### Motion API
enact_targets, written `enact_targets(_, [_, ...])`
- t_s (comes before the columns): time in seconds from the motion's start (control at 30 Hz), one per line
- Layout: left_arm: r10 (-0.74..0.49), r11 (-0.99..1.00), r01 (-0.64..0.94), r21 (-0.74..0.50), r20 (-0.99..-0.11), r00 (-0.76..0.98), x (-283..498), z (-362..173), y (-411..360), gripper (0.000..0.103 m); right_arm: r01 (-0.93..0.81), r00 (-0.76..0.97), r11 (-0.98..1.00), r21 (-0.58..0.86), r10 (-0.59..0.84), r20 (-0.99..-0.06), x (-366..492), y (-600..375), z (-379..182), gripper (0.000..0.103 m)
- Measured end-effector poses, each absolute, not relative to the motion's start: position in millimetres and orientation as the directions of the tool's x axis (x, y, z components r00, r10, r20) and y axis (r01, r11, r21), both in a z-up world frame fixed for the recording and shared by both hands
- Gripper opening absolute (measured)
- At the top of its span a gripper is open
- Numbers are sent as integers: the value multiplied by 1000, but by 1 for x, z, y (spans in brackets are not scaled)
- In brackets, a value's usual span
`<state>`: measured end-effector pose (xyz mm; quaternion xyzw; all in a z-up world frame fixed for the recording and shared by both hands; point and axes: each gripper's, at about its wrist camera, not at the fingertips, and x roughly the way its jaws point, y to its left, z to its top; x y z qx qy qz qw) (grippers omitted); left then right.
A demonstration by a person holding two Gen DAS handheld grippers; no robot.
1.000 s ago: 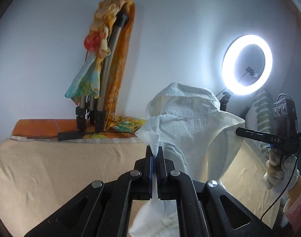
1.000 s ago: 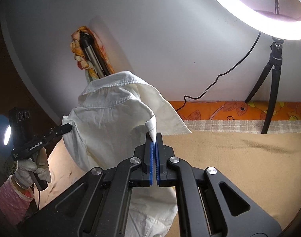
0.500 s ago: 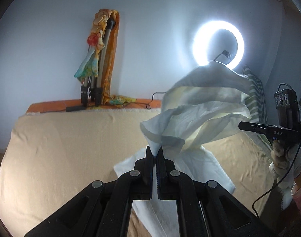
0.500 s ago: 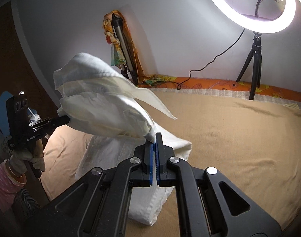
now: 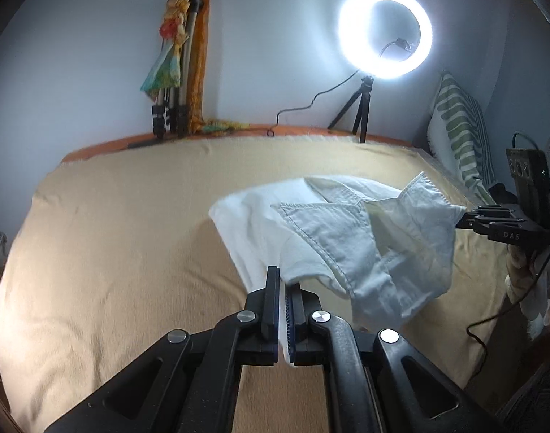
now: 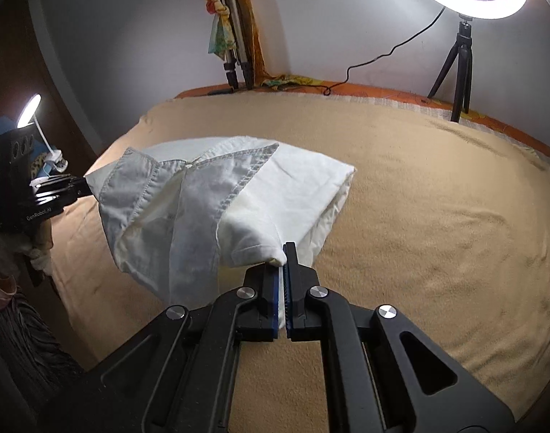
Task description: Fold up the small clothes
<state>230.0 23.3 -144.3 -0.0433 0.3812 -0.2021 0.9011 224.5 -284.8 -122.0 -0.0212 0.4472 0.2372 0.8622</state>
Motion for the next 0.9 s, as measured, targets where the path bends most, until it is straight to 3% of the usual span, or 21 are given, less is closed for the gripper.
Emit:
enact_targets(0.1, [-418,908,300,-292,-664,619,222,-145,39,4,-402,481,904,147,345,-806,214,-295,-131,3])
enact_targets(0.17, [-445,893,253,-372,-645,621,221,-143,54,14,-361,480,914,186,353,-803,210,-310,-132,3])
enact_targets(0.23, [-471,867,196,-458,-625,622,226,-144,69,32,-299,479,917,266,385,-789,209,-328,-130,4])
enact_targets(0.27, [-494,844,168,-509,-615,614,229,-146,74,33,-261,473,908,329,417,-776,209,-337,-130,7])
enact_targets(0.37, [-582,742,68,-667,-590,559,246,-163,84,35,-146,451,826,545,545,-707,213,-360,-136,49])
enact_targets(0.4, [-611,705,44,-708,-574,545,251,-170,85,36,-125,449,797,590,576,-683,215,-362,-140,51])
enact_targets(0.5, [-692,599,-21,-800,-531,490,263,-191,81,33,-73,381,705,705,673,-634,222,-358,-159,51])
enact_targets(0.73, [-740,537,-44,-842,-495,456,274,-202,65,6,-45,334,587,809,772,-541,233,-336,-175,51])
enact_targets(0.9, [-731,558,-10,-830,-498,467,276,-193,58,2,-17,335,526,851,805,-490,241,-329,-183,51])
